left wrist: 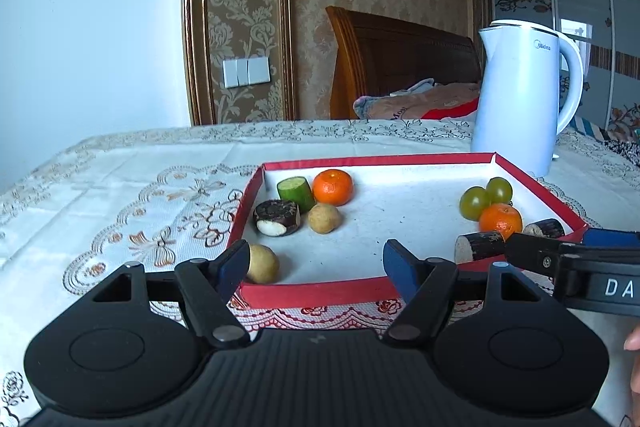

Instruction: Organize fruits

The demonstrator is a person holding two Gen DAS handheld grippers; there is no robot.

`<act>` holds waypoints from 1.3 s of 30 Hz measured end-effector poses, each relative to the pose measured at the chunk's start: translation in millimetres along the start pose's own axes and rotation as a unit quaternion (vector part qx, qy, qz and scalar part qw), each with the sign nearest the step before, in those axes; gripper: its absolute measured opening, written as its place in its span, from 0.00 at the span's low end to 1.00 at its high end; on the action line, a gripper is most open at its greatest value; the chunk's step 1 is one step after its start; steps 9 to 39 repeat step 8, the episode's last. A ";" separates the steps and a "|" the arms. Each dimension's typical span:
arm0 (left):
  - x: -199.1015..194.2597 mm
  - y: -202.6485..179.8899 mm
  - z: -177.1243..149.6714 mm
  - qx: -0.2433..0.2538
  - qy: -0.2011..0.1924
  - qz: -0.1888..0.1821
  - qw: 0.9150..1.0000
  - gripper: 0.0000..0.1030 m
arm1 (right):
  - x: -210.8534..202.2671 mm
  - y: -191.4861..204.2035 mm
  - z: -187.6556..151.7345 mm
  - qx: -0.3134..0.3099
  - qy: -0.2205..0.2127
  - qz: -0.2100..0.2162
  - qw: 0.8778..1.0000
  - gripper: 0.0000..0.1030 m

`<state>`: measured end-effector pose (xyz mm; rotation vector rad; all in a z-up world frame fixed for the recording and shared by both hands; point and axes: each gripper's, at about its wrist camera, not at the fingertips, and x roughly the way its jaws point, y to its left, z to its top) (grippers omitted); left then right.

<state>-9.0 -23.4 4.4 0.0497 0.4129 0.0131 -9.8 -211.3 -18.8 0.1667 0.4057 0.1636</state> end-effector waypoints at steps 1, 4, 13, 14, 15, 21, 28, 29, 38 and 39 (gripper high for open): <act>-0.3 -1.2 -0.4 0.005 -0.002 0.002 1.000 0.71 | 0.0 0.0 0.1 0.000 0.000 0.000 1.000 0.97; -0.6 -2.3 -0.4 0.011 -0.003 -0.001 1.000 0.71 | 0.0 0.1 -0.2 0.000 0.000 0.000 1.000 0.97; 0.1 -0.7 -0.2 0.011 -0.007 0.007 1.000 0.71 | 0.2 0.0 -0.1 0.000 -0.001 0.000 1.000 0.97; 0.1 -0.7 -0.2 0.011 -0.007 0.007 1.000 0.71 | 0.2 0.0 -0.1 0.000 -0.001 0.000 1.000 0.97; 0.1 -0.7 -0.2 0.011 -0.007 0.007 1.000 0.71 | 0.2 0.0 -0.1 0.000 -0.001 0.000 1.000 0.97; 0.1 -0.7 -0.2 0.011 -0.007 0.007 1.000 0.71 | 0.2 0.0 -0.1 0.000 -0.001 0.000 1.000 0.97; 0.1 -0.7 -0.2 0.011 -0.007 0.007 1.000 0.71 | 0.2 0.0 -0.1 0.000 -0.001 0.000 1.000 0.97; 0.1 -0.7 -0.2 0.011 -0.007 0.007 1.000 0.71 | 0.2 0.0 -0.1 0.000 -0.001 0.000 1.000 0.97; 0.1 -0.7 -0.2 0.011 -0.007 0.007 1.000 0.71 | 0.2 0.0 -0.1 0.000 -0.001 0.000 1.000 0.97; 0.1 -0.7 -0.2 0.011 -0.007 0.007 1.000 0.71 | 0.2 0.0 -0.1 0.000 -0.001 0.000 1.000 0.97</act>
